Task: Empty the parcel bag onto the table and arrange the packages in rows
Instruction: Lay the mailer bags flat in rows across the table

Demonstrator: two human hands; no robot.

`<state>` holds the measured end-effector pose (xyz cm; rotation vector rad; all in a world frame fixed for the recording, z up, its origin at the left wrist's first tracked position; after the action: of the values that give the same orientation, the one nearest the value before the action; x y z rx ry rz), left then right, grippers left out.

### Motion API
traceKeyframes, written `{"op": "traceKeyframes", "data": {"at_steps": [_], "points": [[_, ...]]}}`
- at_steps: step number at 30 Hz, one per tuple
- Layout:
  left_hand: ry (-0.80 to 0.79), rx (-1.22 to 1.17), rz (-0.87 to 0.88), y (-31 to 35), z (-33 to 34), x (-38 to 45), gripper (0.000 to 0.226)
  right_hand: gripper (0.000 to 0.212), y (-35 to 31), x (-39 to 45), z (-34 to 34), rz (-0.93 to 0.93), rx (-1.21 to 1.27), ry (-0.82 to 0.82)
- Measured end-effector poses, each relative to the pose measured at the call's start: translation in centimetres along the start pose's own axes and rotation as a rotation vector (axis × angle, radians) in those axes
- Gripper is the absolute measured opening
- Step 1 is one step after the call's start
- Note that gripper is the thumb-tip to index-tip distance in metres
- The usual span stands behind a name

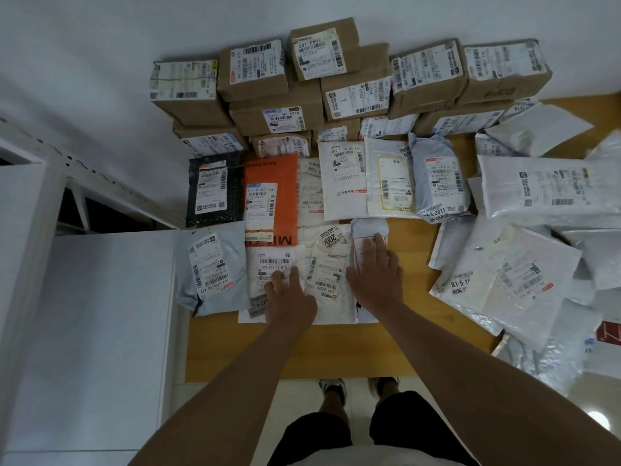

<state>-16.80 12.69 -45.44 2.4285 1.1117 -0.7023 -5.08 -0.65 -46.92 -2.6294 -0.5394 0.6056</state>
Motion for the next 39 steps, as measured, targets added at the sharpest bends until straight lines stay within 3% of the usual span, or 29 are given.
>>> {"op": "traceKeyframes", "data": {"at_steps": [5, 9, 15, 17, 19, 23, 25, 28, 33, 39], "points": [[0.040, -0.012, -0.019, 0.3, 0.0, 0.0, 0.069, 0.075, 1.1, -0.6, -0.8, -0.012, 0.092, 0.083], [0.135, 0.004, -0.020, 0.9, 0.0, -0.3, 0.067, 0.061, 3.6, -2.6, -1.0, -0.031, 0.121, 0.195], [0.248, -0.020, 0.194, 5.8, -0.1, -2.2, 0.060, 0.049, 7.3, -5.7, -3.4, -0.055, -0.067, 0.288], [0.267, -0.041, 0.274, 7.2, 0.2, -2.3, 0.056, 0.058, 8.6, -5.3, -4.5, 0.016, -0.135, 0.290], [0.219, -0.081, 0.377, 9.9, 0.5, -2.9, 0.051, 0.082, 10.8, -5.3, -6.5, 0.172, -0.148, 0.259], [-0.029, -0.164, 0.547, 16.8, 2.3, -4.5, 0.047, 0.125, 16.6, -5.5, -9.7, 0.335, -0.166, 0.020], [-0.165, -0.200, 0.523, 19.8, 3.2, -5.1, 0.051, 0.126, 18.2, -5.8, -9.7, 0.259, -0.212, -0.067], [-0.253, -0.279, 0.384, 23.9, 4.4, -5.6, 0.056, 0.105, 20.1, -5.8, -9.6, 0.107, -0.239, -0.042], [-0.150, -0.379, 0.133, 26.0, 5.9, -5.2, 0.067, 0.084, 21.2, -6.3, -9.5, -0.108, -0.203, 0.011], [-0.075, -0.494, 0.014, 26.3, 5.6, -5.4, 0.052, 0.063, 22.7, -7.1, -9.7, -0.252, -0.129, 0.013]]}}
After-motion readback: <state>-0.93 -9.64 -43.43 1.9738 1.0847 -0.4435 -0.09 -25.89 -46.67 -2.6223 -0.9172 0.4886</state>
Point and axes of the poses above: each hand's wrist, its own x-axis towards the middle knuckle, its own z-axis out of the palm, y = z × x, the point moved 1 cm from there along x, towards the middle knuckle, and after that the axes turned 8 degrees about x, right-handed, at the moved point
